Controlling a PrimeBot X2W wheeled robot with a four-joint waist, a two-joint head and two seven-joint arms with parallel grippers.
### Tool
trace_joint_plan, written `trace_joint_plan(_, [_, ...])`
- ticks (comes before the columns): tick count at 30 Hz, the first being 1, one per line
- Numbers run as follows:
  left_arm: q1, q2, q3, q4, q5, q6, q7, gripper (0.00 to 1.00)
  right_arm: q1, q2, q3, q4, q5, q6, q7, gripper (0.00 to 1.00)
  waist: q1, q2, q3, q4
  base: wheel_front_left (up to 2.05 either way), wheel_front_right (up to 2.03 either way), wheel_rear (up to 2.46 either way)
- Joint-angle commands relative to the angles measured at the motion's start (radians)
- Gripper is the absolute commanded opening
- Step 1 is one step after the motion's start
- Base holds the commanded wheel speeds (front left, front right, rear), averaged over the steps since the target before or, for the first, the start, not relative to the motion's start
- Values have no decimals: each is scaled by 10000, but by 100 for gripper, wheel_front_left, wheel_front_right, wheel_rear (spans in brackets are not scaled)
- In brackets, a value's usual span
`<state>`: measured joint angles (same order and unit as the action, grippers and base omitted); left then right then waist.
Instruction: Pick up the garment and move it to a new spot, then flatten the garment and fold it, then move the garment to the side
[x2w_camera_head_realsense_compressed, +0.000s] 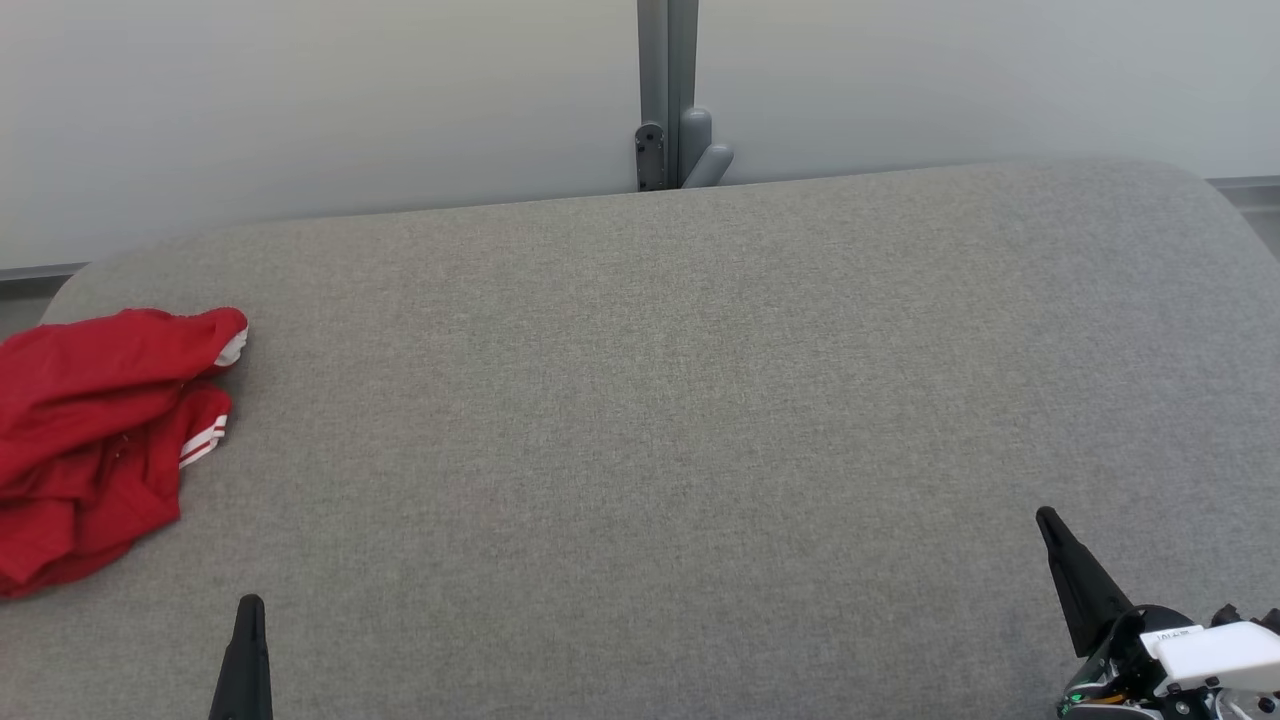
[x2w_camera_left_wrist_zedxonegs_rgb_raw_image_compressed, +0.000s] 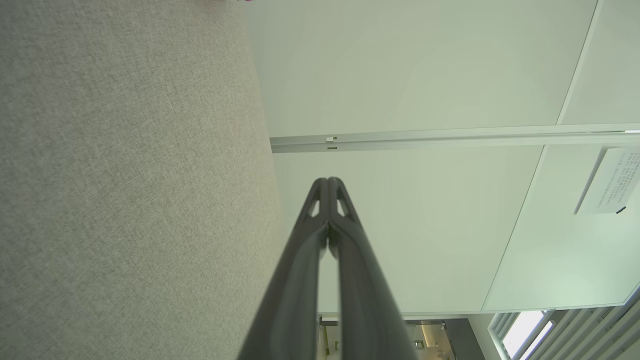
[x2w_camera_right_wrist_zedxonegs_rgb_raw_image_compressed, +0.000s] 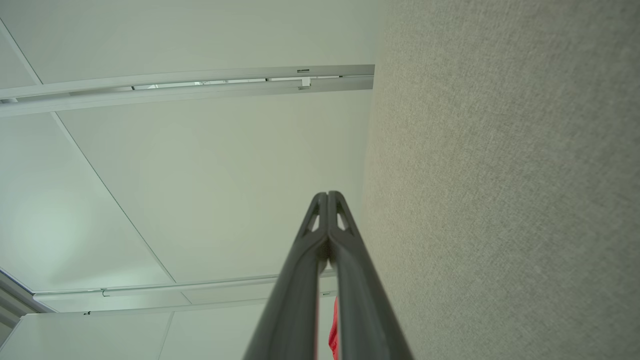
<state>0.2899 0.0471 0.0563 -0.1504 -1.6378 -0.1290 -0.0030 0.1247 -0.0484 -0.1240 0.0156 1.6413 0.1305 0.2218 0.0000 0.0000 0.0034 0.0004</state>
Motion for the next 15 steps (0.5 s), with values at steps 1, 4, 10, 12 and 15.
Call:
trace_joint_plan(1, [88,66,20,-13,-113,-50,-55,0,117,-41,-27,-46,14,22,33,0,0,0,0,0,0,0,0])
trace_joint_plan(4, [88,66,20,-13,-113,-50,-55,0,117,-41,-27,-46,14,22,33,0,0,0,0,0,0,0,0])
trace_joint_plan(10, [88,66,20,-13,-113,-50,-55,0,117,-41,-27,-46,14,22,33,0,0,0,0,0,0,0,0])
trace_joint_plan(12, [88,66,20,-13,-113,-50,-55,0,117,-41,-27,-46,14,22,33,0,0,0,0,0,0,0,0])
trace_joint_plan(15, [88,66,20,-13,-113,-50,-55,0,117,-41,-27,-46,14,22,33,0,0,0,0,0,0,0,0])
